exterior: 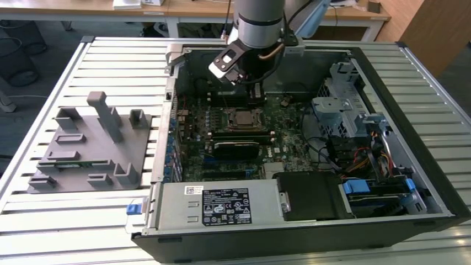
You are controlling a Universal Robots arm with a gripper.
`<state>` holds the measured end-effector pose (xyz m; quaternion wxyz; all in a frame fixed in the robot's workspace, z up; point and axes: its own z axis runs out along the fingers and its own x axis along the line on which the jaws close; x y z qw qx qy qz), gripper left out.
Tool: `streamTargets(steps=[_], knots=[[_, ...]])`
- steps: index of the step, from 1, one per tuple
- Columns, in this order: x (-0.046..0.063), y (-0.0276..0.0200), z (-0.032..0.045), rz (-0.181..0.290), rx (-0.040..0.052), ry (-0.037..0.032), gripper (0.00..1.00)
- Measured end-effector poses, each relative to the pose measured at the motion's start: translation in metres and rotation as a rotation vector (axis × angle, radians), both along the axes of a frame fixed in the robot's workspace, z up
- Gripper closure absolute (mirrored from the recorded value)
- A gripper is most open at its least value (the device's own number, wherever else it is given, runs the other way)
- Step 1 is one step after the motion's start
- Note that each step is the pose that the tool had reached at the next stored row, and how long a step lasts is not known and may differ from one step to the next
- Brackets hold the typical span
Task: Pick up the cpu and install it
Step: 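Close the cpu cover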
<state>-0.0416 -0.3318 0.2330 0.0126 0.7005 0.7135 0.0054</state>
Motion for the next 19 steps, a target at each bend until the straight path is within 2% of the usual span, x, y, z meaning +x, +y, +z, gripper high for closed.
streamTargets(steps=[4, 11, 19], knots=[[-0.015, 0.0000, -0.0068, 0.000, 0.0006, 0.0000, 0.89], [-0.029, -0.0001, -0.0129, 0.012, 0.0006, 0.0000, 0.89], [-0.039, -0.0002, -0.0226, 0.012, 0.0006, 0.0001, 0.89]])
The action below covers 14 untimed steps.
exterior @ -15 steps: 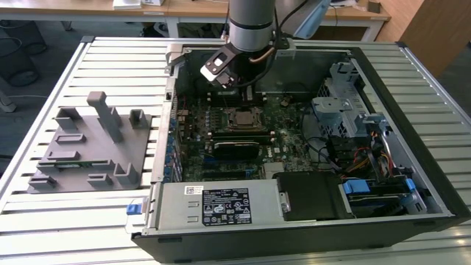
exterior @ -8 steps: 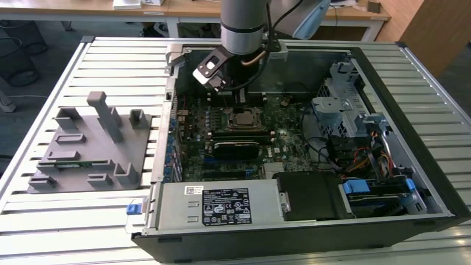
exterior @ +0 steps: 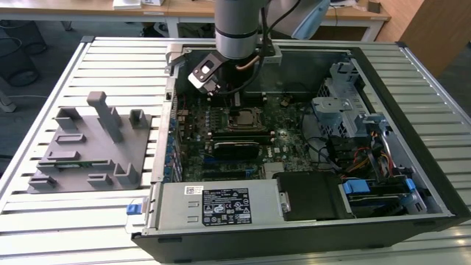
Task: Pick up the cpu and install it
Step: 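Close the cpu cover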
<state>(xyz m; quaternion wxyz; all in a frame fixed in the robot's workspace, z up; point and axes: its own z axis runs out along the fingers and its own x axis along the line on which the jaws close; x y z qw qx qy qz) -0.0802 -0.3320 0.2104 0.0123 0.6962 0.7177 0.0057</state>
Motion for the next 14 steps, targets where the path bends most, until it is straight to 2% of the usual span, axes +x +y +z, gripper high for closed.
streamTargets(steps=[14], knots=[[-0.0052, 0.0001, -0.0084, 0.000, 0.0000, 0.0029, 0.89]])
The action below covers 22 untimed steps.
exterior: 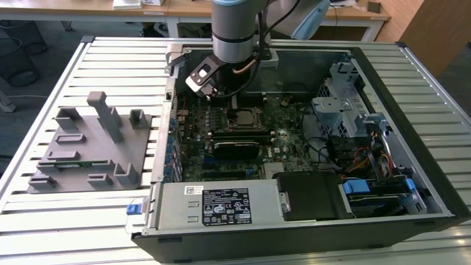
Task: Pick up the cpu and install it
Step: 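Close the cpu cover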
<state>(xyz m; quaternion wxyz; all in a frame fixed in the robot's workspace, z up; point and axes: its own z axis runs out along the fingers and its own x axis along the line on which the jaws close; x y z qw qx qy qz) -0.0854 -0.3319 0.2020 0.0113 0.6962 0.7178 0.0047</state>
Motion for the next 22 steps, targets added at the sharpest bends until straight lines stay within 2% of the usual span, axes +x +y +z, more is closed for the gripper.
streamTargets(steps=[6, 9, 12, 17, 22], knots=[[-0.0005, -0.0002, -0.0045, 0.000, -0.0010, 0.0066, 0.89], [-0.0004, 0.0000, -0.0049, 0.000, 0.0028, 0.0079, 0.89], [-0.0002, 0.0003, -0.0030, 0.000, 0.0079, 0.0078, 0.89], [-0.0003, 0.0001, 0.0001, 0.000, 0.0081, 0.0108, 0.89], [-0.0003, 0.0000, -0.0008, 0.001, 0.0106, 0.0113, 0.89]])
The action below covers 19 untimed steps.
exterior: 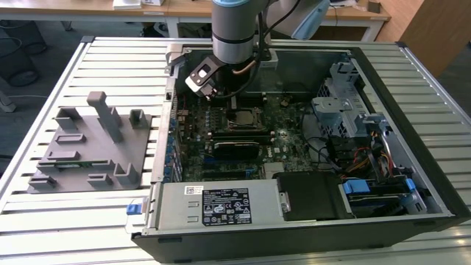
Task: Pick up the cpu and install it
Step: 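Close the cpu cover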
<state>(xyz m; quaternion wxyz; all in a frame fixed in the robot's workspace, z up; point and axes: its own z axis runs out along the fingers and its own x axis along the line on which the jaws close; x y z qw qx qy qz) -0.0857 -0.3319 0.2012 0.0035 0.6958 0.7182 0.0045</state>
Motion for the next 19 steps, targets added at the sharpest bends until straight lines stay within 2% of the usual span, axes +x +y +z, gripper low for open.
streamTargets(steps=[5, 8, 12, 19], knots=[[0.000, 0.0000, 0.0018, 0.000, 0.0001, 0.0002, 0.89], [0.002, 0.0000, 0.0027, 0.000, 0.0005, 0.0038, 0.89], [0.015, -0.0002, 0.0028, 0.000, 0.0003, 0.0121, 0.89], [0.028, -0.0002, 0.0025, 0.000, 0.0001, 0.0129, 0.89]])
